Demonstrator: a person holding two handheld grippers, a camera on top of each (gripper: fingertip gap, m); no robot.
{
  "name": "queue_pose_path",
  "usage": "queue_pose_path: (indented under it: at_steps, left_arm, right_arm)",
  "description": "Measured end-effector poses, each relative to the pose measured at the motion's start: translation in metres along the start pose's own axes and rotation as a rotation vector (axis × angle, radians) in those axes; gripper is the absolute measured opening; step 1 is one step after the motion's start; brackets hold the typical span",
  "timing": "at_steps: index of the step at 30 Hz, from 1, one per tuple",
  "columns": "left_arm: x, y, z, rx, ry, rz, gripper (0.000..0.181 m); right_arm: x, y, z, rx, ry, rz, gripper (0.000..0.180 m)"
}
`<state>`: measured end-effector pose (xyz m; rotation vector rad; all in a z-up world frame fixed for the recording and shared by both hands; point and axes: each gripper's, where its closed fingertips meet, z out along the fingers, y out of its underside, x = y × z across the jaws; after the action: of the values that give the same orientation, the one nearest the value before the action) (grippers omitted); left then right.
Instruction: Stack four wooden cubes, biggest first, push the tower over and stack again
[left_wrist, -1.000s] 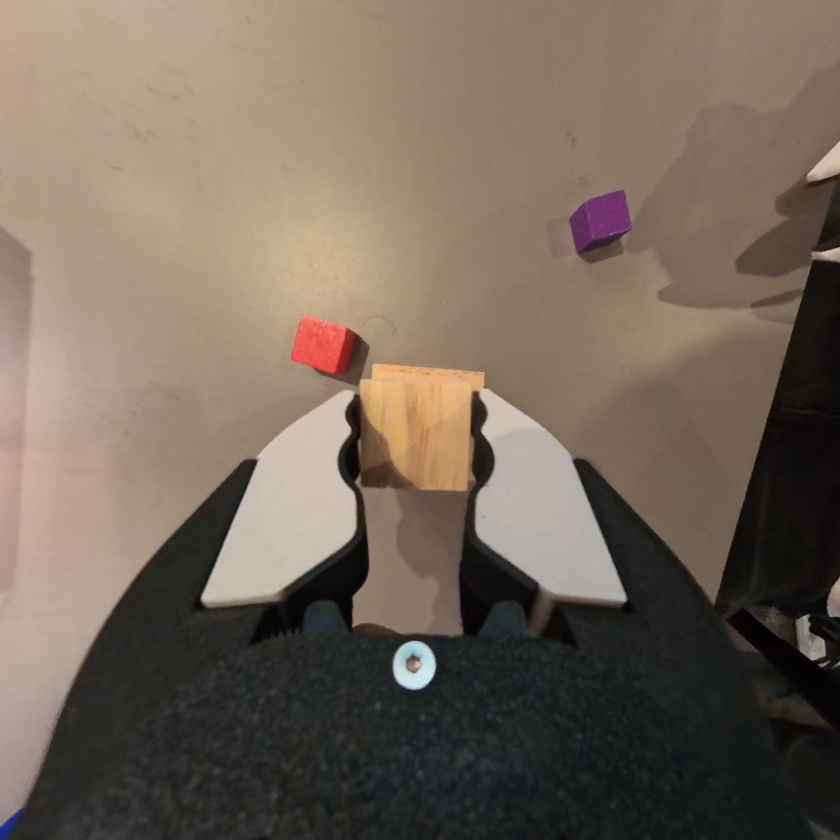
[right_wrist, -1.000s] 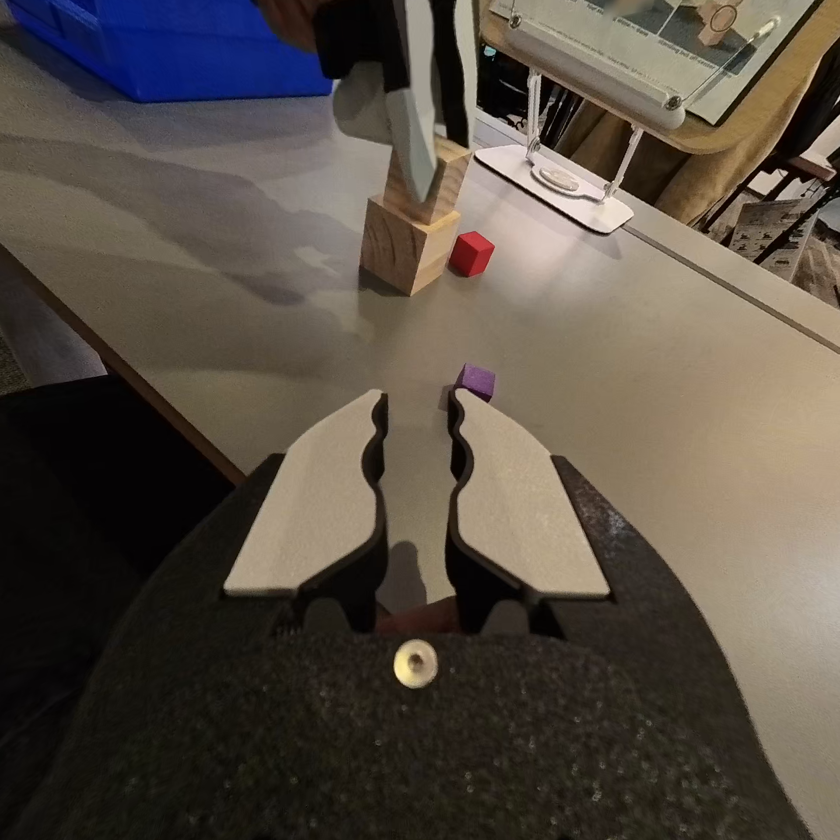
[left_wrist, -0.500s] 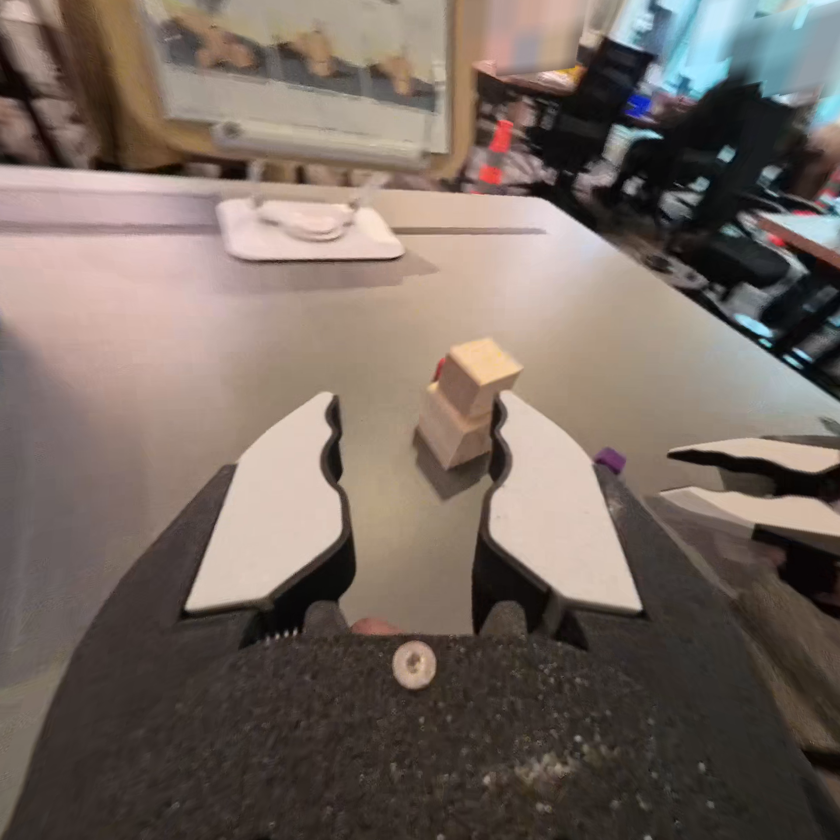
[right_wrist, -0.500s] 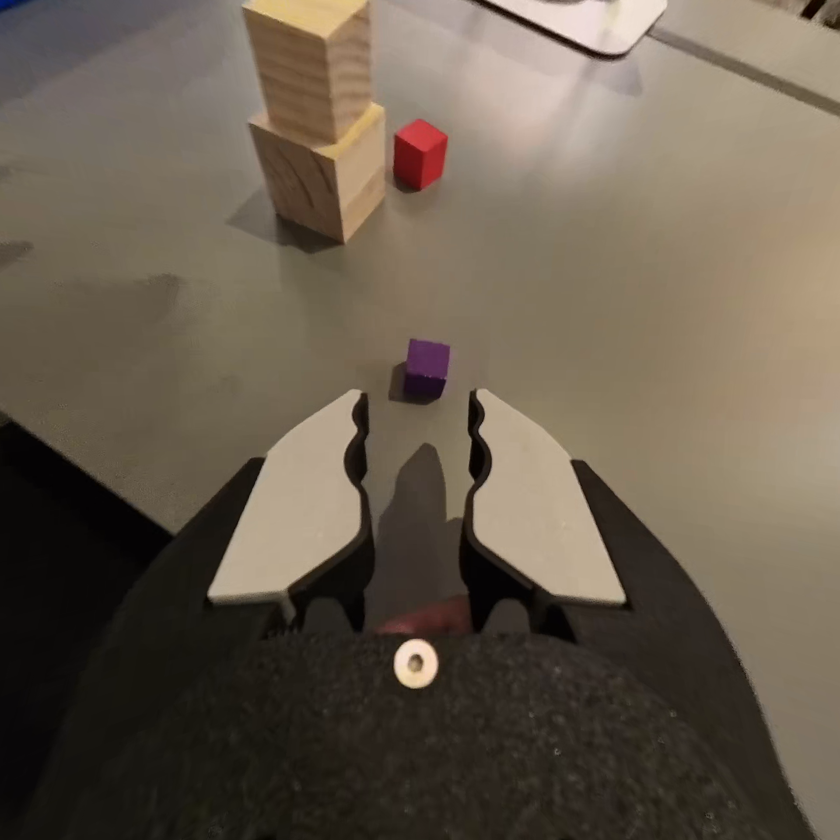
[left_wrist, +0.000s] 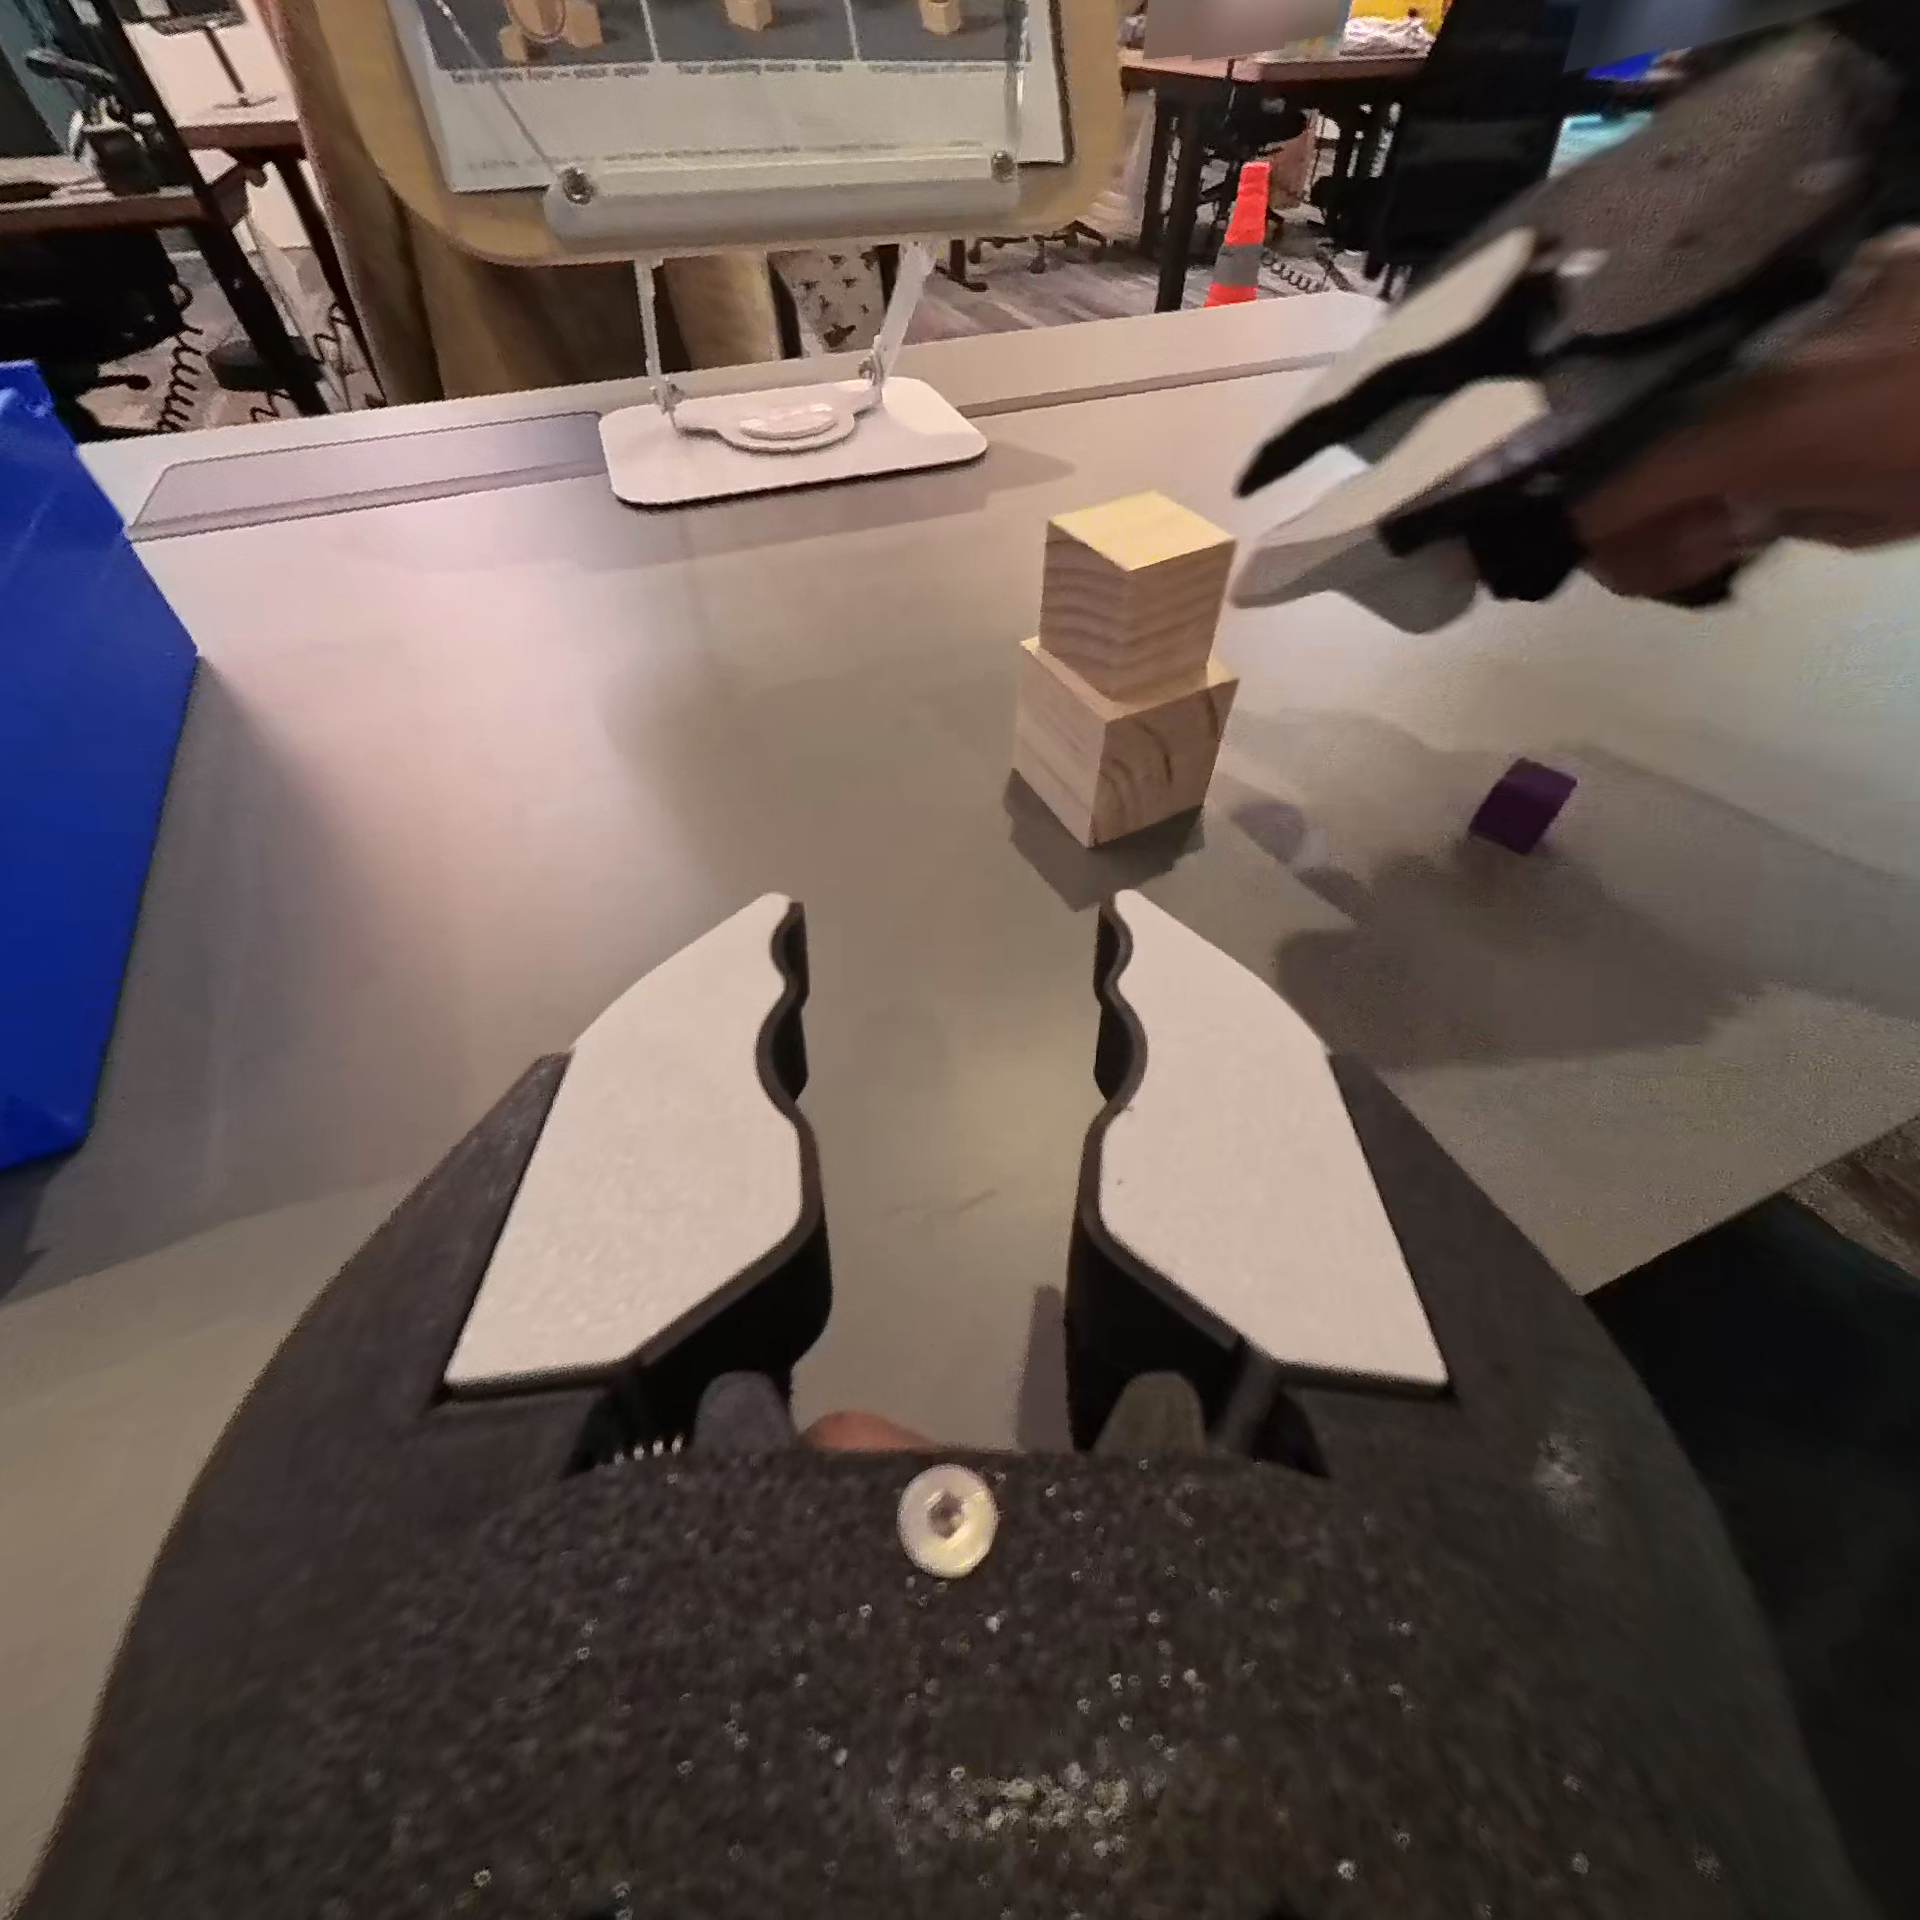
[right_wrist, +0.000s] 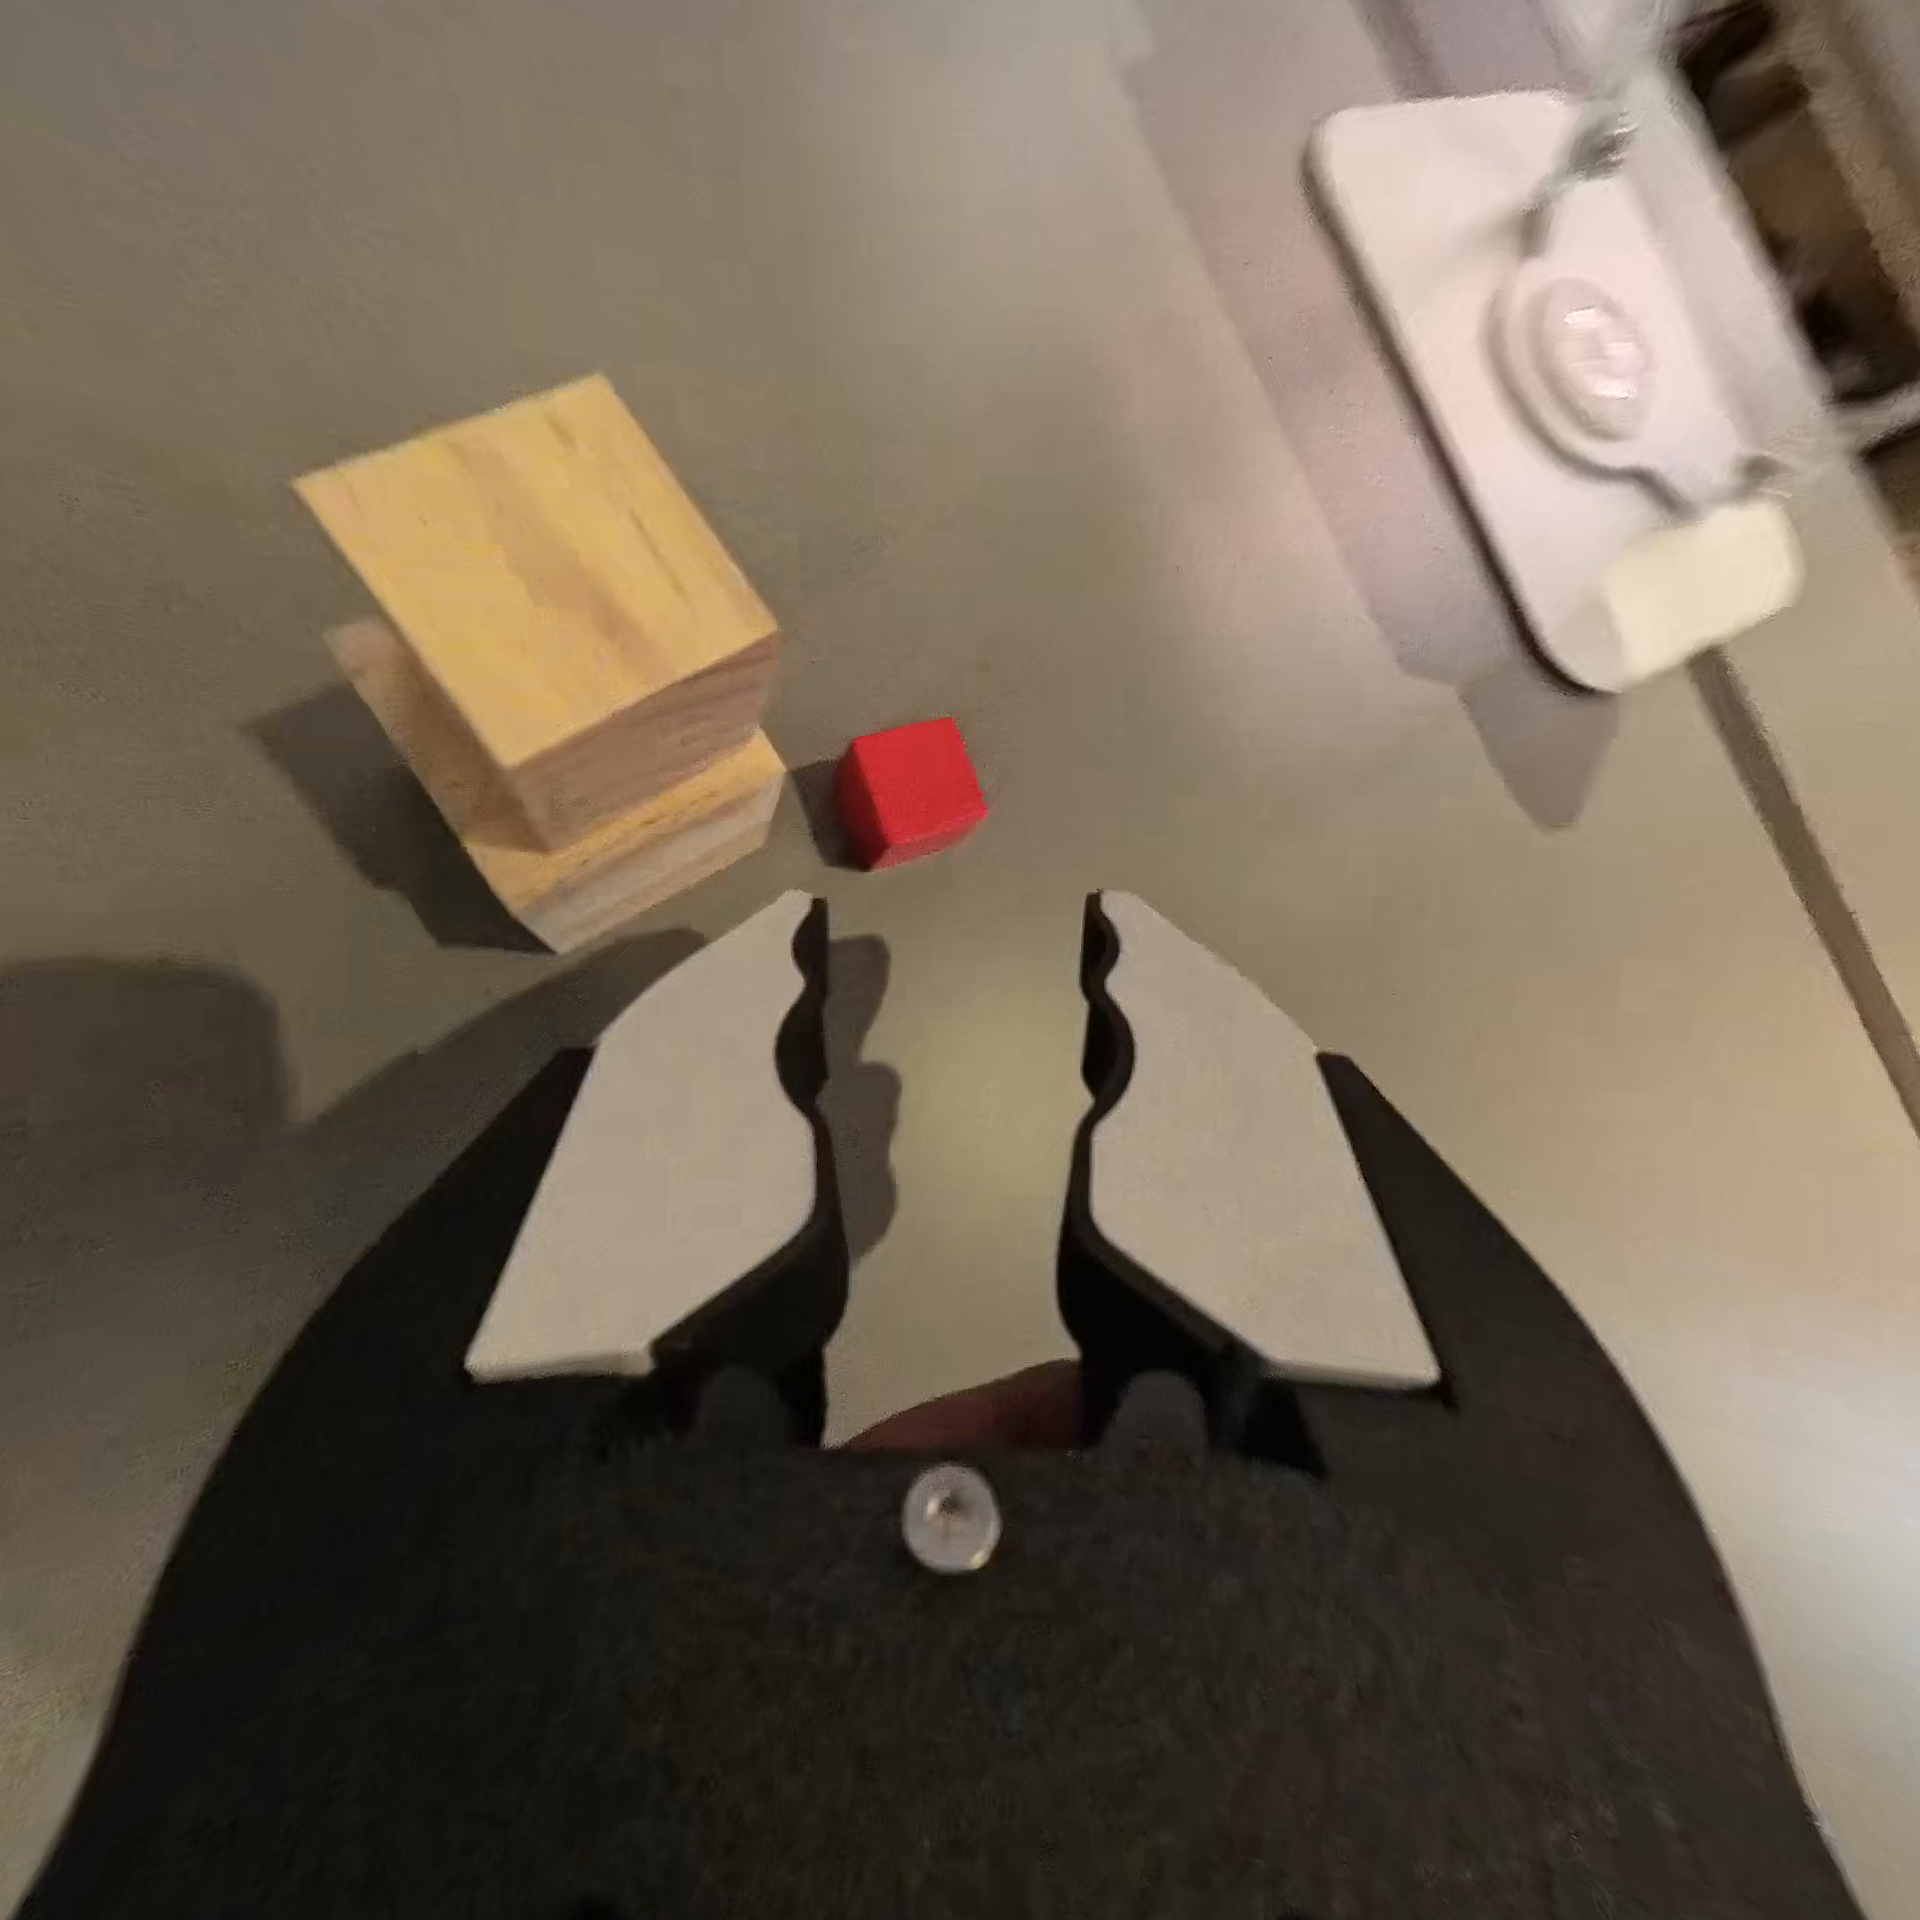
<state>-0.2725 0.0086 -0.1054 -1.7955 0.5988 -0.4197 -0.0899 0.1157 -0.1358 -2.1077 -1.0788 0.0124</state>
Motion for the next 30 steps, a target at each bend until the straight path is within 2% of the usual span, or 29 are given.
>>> queue_pose_path:
  at_steps: [5, 8, 10, 12, 15, 18, 22, 25, 30]
  left_arm:
    - [0.005, 0.000, 0.003, -0.003, 0.013, 0.032, 0.052]
    - [0.006, 0.002, 0.005, -0.014, 0.029, 0.027, 0.052]
    - [0.006, 0.005, 0.006, -0.021, 0.036, 0.026, 0.052]
    - [0.003, 0.006, 0.006, -0.021, 0.034, 0.016, 0.051]
    - [0.001, 0.008, 0.006, -0.031, 0.045, -0.005, 0.050]
    - [-0.005, 0.007, 0.006, -0.024, 0.031, -0.012, 0.049]
    - [-0.010, 0.005, 0.008, -0.013, 0.020, -0.018, 0.048]
    - [-0.008, 0.005, 0.010, -0.021, 0.027, -0.014, 0.048]
    - [0.000, 0.006, 0.012, -0.021, 0.039, 0.024, 0.048]
  right_arm:
    - [-0.004, 0.005, 0.039, -0.111, -0.173, -0.186, 0.046]
    - [-0.015, 0.007, 0.053, -0.113, -0.291, -0.193, 0.045]
    - [-0.020, 0.003, 0.056, -0.070, -0.353, -0.188, 0.029]
    - [-0.020, -0.001, 0.055, -0.024, -0.386, -0.179, 0.028]
    - [0.002, -0.012, 0.038, 0.024, -0.334, -0.160, 0.028]
    - [0.019, -0.045, -0.009, 0.129, -0.286, -0.156, 0.028]
    - [-0.018, -0.076, -0.059, 0.156, -0.386, -0.262, 0.028]
    - [-0.039, -0.071, -0.054, 0.055, -0.403, -0.373, 0.028]
    - [-0.043, -0.069, -0.033, 0.006, -0.441, -0.368, 0.028]
